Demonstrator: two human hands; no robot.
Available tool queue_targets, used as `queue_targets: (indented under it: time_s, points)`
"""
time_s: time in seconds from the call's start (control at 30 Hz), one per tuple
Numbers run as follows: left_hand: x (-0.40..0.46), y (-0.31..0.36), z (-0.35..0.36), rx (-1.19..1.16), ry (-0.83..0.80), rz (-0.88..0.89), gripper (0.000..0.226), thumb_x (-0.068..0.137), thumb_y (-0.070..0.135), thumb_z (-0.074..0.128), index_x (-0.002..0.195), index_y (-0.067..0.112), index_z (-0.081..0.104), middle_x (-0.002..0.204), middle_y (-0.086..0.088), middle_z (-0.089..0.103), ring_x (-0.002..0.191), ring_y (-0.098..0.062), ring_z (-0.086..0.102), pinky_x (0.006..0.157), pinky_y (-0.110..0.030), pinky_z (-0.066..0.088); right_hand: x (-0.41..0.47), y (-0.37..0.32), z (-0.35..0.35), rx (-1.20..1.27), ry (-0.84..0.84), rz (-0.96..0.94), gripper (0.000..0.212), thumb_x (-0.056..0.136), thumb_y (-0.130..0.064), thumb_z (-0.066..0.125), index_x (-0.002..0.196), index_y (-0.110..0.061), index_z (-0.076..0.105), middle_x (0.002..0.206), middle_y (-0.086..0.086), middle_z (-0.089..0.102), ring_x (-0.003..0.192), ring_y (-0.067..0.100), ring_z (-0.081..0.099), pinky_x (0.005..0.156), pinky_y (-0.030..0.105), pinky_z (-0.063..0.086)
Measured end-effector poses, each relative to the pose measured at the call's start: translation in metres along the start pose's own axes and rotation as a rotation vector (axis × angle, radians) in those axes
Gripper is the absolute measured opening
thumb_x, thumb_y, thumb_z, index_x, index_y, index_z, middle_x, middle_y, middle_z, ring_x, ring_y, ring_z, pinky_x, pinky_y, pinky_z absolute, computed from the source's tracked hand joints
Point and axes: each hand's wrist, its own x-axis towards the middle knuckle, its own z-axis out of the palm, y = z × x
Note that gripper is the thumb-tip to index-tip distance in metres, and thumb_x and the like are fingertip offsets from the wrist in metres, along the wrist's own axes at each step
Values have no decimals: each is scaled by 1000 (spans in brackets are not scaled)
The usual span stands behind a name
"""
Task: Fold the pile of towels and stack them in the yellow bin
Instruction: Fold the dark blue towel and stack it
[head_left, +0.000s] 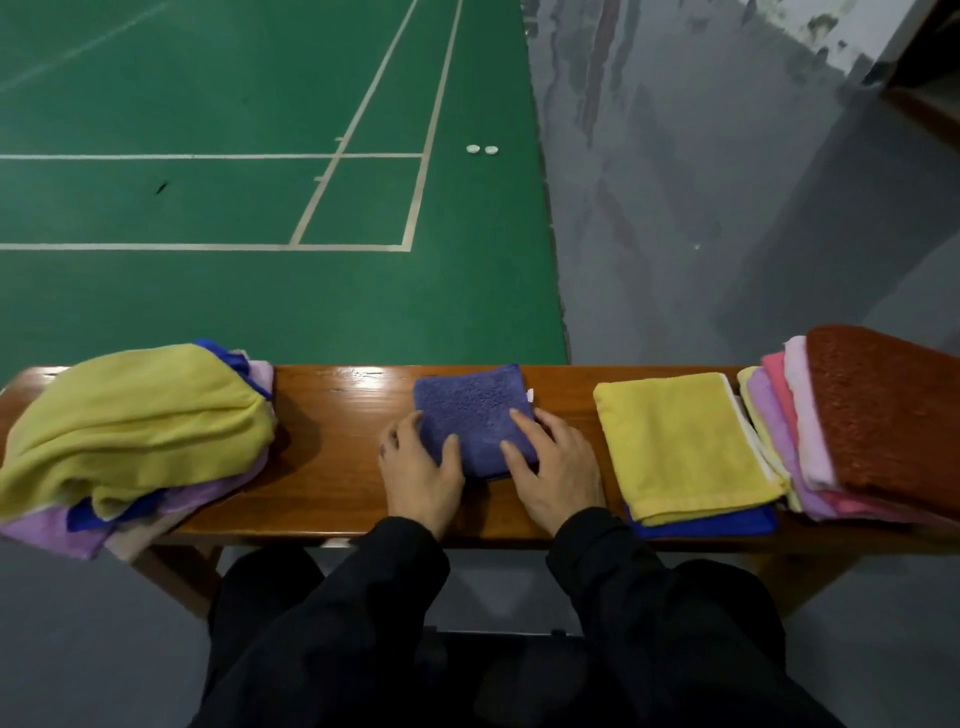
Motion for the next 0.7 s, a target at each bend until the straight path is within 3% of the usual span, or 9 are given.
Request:
queue_targets:
  time_s: [0.07, 0.13, 0.2, 0.3, 0.4, 0.5, 0.6, 0.7]
  points:
    - [4, 7, -5, -145, -46, -198, 72, 87, 28, 74, 147, 6, 41, 141, -17, 46, 129, -32, 48, 111, -38, 39, -1, -2, 2, -103, -68, -5, 55, 97, -54, 48, 148, -35, 48, 143, -2, 55, 127, 22, 51, 107, 40, 42]
    - [14, 17, -5, -362, -71, -388, 85, 82, 24, 81, 150, 4, 34, 138, -12, 51, 125, -30, 55, 108, -41, 45, 1, -5, 0, -53, -115, 37, 58, 97, -44, 55, 152, -31, 44, 146, -2, 55, 130, 23, 49, 110, 40, 40]
    - [21, 26, -1, -480, -129, -513, 70, 78, 18, 84, 136, 6, 47, 125, -8, 62, 110, -28, 64, 98, -41, 53, 1, -9, -3, 16, -148, 67, 60, 96, -34, 60, 154, -26, 43, 147, 1, 55, 132, 25, 50, 111, 40, 40]
    - [17, 41, 1, -461, -221, -521, 28, 79, 5, 75, 103, 7, 61, 101, -13, 69, 93, -30, 67, 78, -35, 55, -4, -16, -10, 215, -146, 124, 64, 94, -20, 65, 154, -21, 43, 148, 4, 55, 133, 27, 52, 111, 38, 41]
    - [-3, 79, -11, -740, -335, -480, 12, 85, -5, 63, 94, 3, 65, 91, -20, 69, 77, -30, 67, 62, -33, 57, -4, -32, -34, 753, -113, 426, 67, 96, -20, 70, 155, -18, 37, 141, 0, 55, 125, 15, 55, 102, 26, 43]
    - [-22, 121, -25, -1050, -567, -412, 26, 88, -3, 61, 114, -2, 63, 97, -21, 66, 79, -31, 66, 70, -40, 58, 2, -46, -71, 1308, -125, 643, 66, 95, -34, 71, 151, -14, 42, 139, 13, 60, 119, 24, 64, 106, 41, 51]
    - [-35, 152, -29, -1240, -801, -384, 35, 87, 1, 64, 121, 4, 56, 105, -20, 63, 88, -30, 66, 86, -46, 55, -5, -38, -113, 1822, -225, 635, 49, 98, -40, 60, 132, -6, 66, 135, 20, 64, 121, 32, 65, 106, 47, 49]
    - [-41, 169, -18, -1308, -929, -375, 53, 83, 3, 68, 134, 3, 52, 123, -26, 61, 108, -38, 62, 103, -54, 48, -6, -9, -145, 1854, -186, 536, 42, 98, -30, 61, 131, -5, 67, 136, 24, 62, 122, 36, 64, 106, 51, 49]
